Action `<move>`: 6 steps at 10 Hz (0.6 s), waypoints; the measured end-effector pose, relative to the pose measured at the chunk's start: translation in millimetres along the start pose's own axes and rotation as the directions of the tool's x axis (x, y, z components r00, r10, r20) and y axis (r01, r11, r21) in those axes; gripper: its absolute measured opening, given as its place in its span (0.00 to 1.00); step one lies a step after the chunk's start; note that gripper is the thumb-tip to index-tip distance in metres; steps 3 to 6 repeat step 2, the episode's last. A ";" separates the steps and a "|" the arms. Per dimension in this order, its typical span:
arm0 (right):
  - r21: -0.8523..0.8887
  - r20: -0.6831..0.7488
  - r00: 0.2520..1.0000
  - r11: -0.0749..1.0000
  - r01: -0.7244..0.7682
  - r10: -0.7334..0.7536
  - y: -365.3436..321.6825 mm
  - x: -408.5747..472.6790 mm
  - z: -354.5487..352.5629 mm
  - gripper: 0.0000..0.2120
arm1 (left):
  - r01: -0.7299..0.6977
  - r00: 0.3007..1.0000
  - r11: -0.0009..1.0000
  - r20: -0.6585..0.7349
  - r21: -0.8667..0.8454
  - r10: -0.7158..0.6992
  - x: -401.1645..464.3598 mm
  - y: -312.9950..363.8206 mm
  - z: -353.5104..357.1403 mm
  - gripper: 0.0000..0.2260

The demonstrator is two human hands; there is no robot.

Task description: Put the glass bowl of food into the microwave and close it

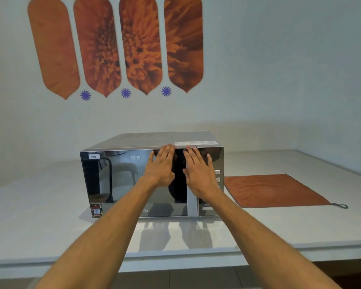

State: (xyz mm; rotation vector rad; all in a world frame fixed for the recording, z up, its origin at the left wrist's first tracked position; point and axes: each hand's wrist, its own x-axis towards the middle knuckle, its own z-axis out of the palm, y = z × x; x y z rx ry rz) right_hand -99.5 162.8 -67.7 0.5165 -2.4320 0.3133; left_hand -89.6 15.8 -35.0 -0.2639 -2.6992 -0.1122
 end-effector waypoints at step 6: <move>0.069 0.125 0.992 0.997 0.022 -0.031 6.6 0.8 -18.9 0.33 | -0.062 0.991 0.995 -0.127 -0.079 0.051 -14.7 -10.7 -14.2 0.32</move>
